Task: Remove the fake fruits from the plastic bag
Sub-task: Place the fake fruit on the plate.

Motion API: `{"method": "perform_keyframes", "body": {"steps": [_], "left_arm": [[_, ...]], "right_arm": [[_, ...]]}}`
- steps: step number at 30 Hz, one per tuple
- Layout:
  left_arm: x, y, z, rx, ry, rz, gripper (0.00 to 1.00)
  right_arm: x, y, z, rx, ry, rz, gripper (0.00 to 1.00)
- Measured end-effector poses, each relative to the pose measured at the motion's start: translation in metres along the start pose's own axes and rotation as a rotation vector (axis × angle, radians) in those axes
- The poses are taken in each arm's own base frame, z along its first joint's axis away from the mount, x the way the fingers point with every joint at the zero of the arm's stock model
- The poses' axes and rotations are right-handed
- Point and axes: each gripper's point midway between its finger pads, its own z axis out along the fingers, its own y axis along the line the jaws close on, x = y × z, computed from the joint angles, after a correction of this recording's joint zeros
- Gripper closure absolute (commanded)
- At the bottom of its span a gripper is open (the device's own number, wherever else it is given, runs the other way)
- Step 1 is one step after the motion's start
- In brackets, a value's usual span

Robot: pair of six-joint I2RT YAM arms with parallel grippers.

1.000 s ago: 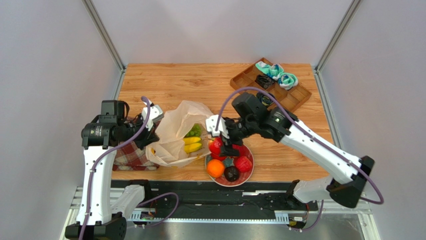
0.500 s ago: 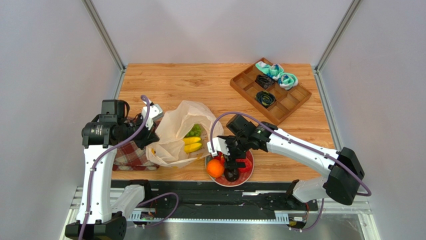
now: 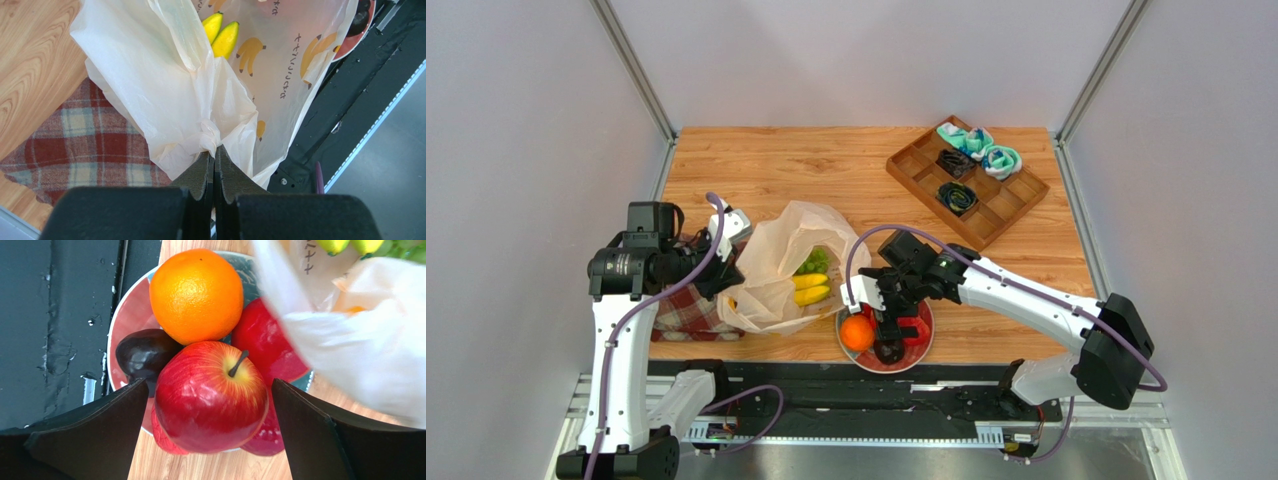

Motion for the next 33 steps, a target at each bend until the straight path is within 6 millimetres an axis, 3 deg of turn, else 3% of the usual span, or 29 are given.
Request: {"method": "perform_keyframes", "body": {"steps": [4,8,15,20,33], "left_arm": [[0.000,0.000,0.001,0.002,0.002,-0.002,1.00],[0.000,0.001,0.001,0.003,0.003,-0.003,1.00],[0.000,0.001,0.001,0.003,0.003,-0.003,1.00],[0.000,0.001,0.001,0.003,0.003,-0.003,1.00],[0.000,0.000,0.000,0.001,0.001,-0.001,1.00]], "right_arm": [[-0.012,-0.003,-0.015,0.023,-0.023,0.000,0.00],[-0.021,-0.005,-0.027,0.049,-0.046,-0.004,0.10],[-0.014,-0.002,-0.028,0.043,-0.024,0.013,0.24],[-0.003,0.004,-0.018,0.014,0.003,0.026,0.37],[0.004,0.005,-0.013,0.005,0.024,0.035,0.35]]}}
